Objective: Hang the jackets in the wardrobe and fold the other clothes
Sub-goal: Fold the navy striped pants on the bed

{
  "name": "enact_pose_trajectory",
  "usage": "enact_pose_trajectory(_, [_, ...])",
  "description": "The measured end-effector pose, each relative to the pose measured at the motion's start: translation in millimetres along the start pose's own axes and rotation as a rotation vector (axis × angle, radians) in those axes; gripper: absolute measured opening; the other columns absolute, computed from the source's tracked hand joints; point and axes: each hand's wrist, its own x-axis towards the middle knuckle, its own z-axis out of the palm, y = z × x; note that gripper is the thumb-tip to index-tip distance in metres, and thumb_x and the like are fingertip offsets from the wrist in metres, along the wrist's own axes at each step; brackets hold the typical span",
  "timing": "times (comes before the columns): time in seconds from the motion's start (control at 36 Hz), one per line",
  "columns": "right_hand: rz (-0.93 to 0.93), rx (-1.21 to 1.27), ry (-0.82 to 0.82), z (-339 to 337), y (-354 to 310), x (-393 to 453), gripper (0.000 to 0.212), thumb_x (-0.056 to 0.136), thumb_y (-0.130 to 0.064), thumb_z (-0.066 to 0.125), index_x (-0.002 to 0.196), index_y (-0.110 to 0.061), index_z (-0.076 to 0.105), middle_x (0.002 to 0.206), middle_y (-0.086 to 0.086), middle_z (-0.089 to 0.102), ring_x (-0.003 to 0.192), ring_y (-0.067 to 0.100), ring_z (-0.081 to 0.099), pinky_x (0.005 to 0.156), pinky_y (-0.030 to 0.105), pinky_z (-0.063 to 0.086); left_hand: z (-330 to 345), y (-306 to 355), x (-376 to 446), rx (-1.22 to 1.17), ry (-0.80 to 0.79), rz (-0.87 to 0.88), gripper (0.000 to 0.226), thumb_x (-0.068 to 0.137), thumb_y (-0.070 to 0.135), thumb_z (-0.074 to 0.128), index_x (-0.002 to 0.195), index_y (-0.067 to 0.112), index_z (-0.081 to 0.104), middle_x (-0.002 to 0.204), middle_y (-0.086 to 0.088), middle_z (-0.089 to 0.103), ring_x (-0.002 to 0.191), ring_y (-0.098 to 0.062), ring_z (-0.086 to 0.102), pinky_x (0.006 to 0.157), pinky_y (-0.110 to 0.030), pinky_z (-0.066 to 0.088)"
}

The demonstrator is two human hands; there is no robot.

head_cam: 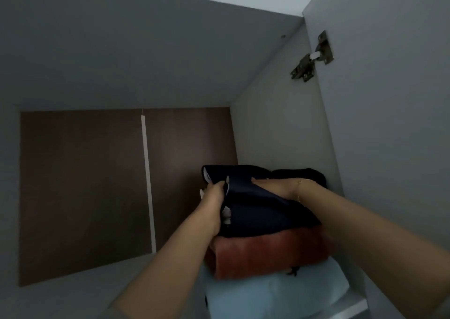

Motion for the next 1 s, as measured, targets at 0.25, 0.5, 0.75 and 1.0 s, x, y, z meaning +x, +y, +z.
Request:
enact_pose_trajectory(0.25, [-0.155,-0.038,0.286,0,-16,-46,0.036,0.1,-0.028,0.048,0.131,-0.013,0.059,0.14,0.0,0.053,0.13,0.014,0.045,0.106,0.014,0.026,-26,-12,-51,-0.073,-0.067,0.088,0.043,0.096,0.045,0.048,0.129,0.019,0.059,0.127,-0.016,0.061,0.117,-0.033,0.057,0.104,-0.043,0.044])
enact_pose_trajectory(0.5, [-0.22,0.288,0.487,27,-36,-156,0.037,0.093,-0.004,0.054,0.13,-0.009,0.059,0.128,0.003,0.06,0.114,0.007,0.053,0.094,0.011,0.04,-48,-27,-162,-0.025,-0.194,0.247,0.046,0.102,0.023,0.04,0.148,0.024,0.032,0.132,0.002,0.054,0.116,-0.011,0.052,0.087,-0.018,0.042])
enact_pose_trajectory(0.75, [-0.167,0.797,0.718,117,-42,-351,0.027,0.094,-0.004,0.05,0.102,-0.022,0.069,0.105,0.0,0.072,0.101,0.013,0.065,0.088,0.026,0.049,-51,-50,-330,0.154,-0.454,0.363,0.037,0.098,0.026,0.047,0.128,0.047,0.045,0.128,0.026,0.045,0.12,0.008,0.038,0.086,-0.007,0.027])
enact_pose_trajectory(1.0, [0.026,0.77,0.954,179,-19,-553,0.031,0.095,-0.001,0.047,0.108,-0.016,0.07,0.109,-0.002,0.073,0.104,0.014,0.067,0.087,0.028,0.054,4,-83,-479,0.07,-0.787,0.329,0.032,0.095,0.013,0.053,0.118,0.034,0.063,0.122,0.014,0.064,0.115,0.008,0.055,0.1,-0.017,0.041])
